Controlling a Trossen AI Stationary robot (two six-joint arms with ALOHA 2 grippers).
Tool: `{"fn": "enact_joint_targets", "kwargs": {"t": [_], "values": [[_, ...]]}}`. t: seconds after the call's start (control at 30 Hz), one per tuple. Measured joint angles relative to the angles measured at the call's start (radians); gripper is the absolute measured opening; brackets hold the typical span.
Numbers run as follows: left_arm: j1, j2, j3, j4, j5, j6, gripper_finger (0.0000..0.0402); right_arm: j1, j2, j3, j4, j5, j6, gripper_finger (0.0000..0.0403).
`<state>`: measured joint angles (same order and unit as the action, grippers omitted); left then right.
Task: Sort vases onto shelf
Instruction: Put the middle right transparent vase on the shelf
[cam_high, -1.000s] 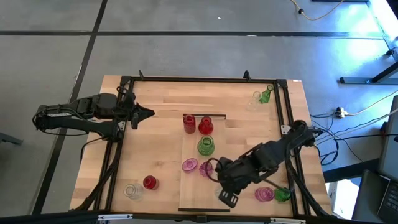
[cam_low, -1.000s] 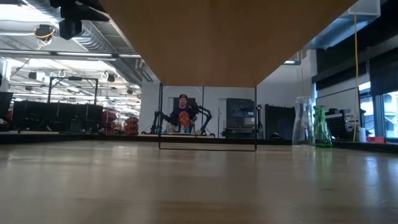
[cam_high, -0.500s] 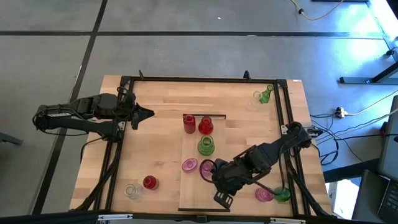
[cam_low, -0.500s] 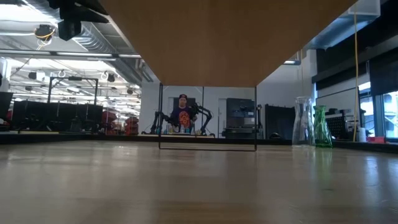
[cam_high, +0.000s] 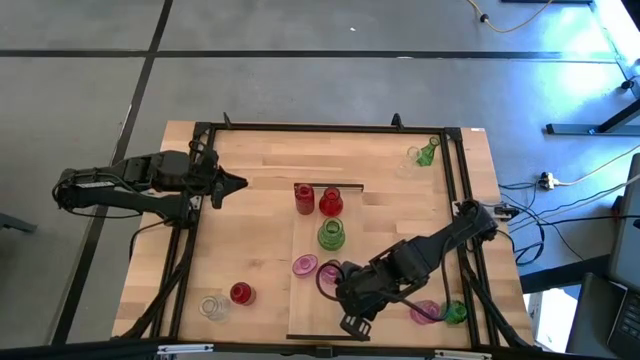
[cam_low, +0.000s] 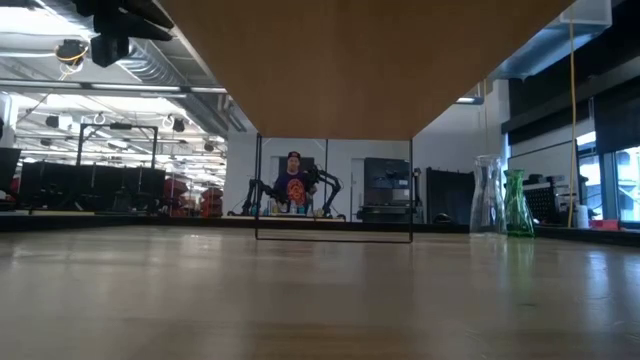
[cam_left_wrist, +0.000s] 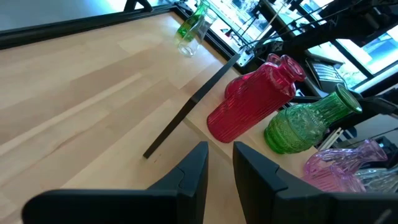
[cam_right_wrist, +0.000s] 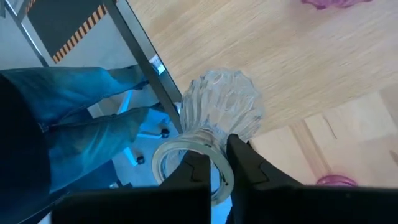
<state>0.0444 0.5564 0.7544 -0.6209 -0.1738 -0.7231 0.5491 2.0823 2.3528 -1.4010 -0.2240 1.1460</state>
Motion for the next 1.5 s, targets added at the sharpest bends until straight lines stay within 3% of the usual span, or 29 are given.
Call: {"fn": "enact_joint_targets", "kwargs": {"t": [0.4, 1.5], "values": [[0.000, 0.000, 0.000, 0.000, 0.000, 0.000, 0.0068, -0.002, 0.000, 0.001, -0.012, 0.013, 0.032, 0.0088], [0.000, 0.000, 0.000, 0.000, 0.000, 0.000, 0.0068, -0.014, -0.041, 0.003, -0.005, 0.006, 0.054, 0.0092]]}}
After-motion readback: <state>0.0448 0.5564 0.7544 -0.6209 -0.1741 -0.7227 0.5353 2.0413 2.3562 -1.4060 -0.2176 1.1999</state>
